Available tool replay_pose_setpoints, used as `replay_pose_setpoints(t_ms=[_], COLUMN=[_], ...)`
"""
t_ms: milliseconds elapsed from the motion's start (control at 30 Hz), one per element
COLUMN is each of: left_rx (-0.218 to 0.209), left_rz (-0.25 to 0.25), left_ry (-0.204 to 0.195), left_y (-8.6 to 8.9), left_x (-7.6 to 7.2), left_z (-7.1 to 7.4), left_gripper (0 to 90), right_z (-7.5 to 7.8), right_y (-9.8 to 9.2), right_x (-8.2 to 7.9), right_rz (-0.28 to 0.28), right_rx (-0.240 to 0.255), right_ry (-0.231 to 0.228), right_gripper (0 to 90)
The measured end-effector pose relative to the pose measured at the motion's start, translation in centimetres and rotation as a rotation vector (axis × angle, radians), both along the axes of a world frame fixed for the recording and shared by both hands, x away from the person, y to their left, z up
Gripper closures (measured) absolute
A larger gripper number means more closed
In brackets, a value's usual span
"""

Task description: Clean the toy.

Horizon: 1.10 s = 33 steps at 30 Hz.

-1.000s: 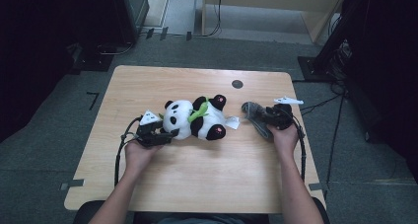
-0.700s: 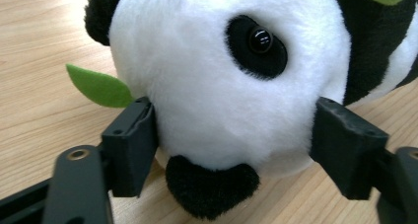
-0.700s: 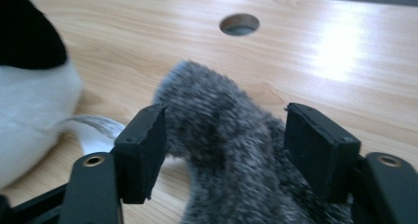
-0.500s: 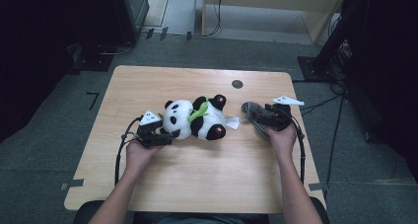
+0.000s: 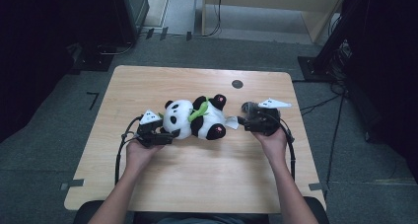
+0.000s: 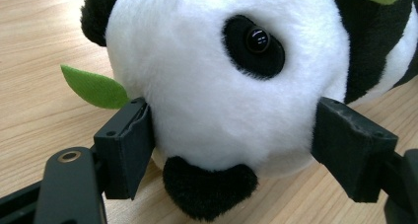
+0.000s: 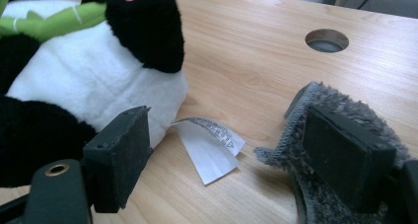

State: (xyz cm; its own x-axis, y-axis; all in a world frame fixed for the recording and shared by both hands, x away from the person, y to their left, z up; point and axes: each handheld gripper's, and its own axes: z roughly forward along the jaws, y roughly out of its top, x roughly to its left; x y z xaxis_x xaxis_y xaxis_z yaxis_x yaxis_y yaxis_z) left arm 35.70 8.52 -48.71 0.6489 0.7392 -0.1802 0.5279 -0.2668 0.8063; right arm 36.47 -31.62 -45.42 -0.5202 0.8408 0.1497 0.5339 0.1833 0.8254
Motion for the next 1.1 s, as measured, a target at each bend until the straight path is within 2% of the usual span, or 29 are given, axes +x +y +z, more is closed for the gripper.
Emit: replay_pose_setpoints(t_ms=[100, 467, 567, 633, 767, 900, 1033, 1100], left_rx=[-0.001, 0.007, 0.007, 0.002, 0.000, -0.004, -0.012, -0.013], left_rz=[0.003, 0.004, 0.004, 0.007, 0.010, 0.014, 0.017, 0.019], left_ry=[0.001, 0.005, 0.005, 0.007, 0.010, 0.015, 0.015, 0.016], left_y=[0.0, -0.1, -0.1, -0.2, -0.2, -0.2, -0.2, -0.2], left_x=[0.0, 0.2, 0.2, 0.3, 0.3, 0.4, 0.5, 0.5], left_z=[0.0, 0.3, 0.3, 0.4, 0.4, 0.5, 0.5, 0.6], left_gripper=[20.9, 21.1, 21.1, 21.2, 21.2, 21.2, 21.2, 21.1], right_z=[0.4, 2.8, 3.1, 2.9, 2.4, 1.5, 0.6, -0.3], right_y=[0.6, 3.7, 4.4, 5.2, 6.1, 7.1, 7.8, 8.4], right_x=[-0.3, -2.4, -2.7, -2.8, -2.7, -2.7, -2.3, -1.7], right_rz=[0.022, 0.122, 0.147, 0.181, 0.210, 0.252, 0.268, 0.264], right_rx=[0.000, 0.055, 0.062, 0.058, 0.057, 0.055, 0.057, 0.026], right_ry=[-0.016, -0.079, -0.089, -0.085, -0.058, -0.047, -0.043, -0.049], right_gripper=[19.2, 19.4, 19.4, 20.0, 19.6, 15.7, 14.9, 15.0])
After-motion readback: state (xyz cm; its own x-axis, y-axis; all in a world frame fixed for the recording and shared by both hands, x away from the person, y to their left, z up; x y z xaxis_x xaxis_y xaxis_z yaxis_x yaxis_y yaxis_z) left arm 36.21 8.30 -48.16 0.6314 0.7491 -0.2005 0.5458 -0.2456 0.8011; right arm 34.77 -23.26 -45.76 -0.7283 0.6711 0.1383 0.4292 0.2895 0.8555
